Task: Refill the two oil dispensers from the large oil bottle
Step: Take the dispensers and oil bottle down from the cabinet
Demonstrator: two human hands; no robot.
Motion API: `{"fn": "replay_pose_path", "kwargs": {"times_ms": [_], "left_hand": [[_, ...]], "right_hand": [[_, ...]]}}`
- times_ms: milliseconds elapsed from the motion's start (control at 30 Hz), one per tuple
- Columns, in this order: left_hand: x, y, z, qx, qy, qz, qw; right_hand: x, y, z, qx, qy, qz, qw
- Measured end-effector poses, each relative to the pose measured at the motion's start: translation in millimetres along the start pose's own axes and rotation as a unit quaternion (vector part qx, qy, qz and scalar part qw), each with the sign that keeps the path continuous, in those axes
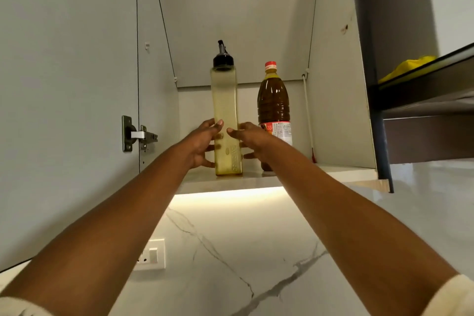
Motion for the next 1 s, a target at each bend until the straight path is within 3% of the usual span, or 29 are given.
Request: {"fn": "replay_pose_path", "kwargs": {"times_ms": [333,500,767,1000], "left_hand": [[33,102,-11,-0.023,-0.023,0.079,0.996],[6,157,1,-0.026,-0.001,0.109,0.994],[-148,226,51,-0.036,0.053,0.085,0.994],[-320,263,107,-0.065,0.079,-0.037,0.994]], "right_hand": [[-41,95,-12,-0.085,0.033,-0.063,0.994],[-20,148,-8,-0.096,0.047,-0.079,0.991],[130,228,2,-0.129,0.082,-0.047,0.987],[304,262,21,-0.179,0.031,0.125,0.975]]}}
Point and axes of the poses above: each hand's wrist, its own y-axis away from the middle knuckle, its own z-axis out of the palm, x = y × z, the point moved 4 cm from there along -y, towards the middle knuckle, and after that the axes turned 10 degrees about -y, right-handed, at the moved point
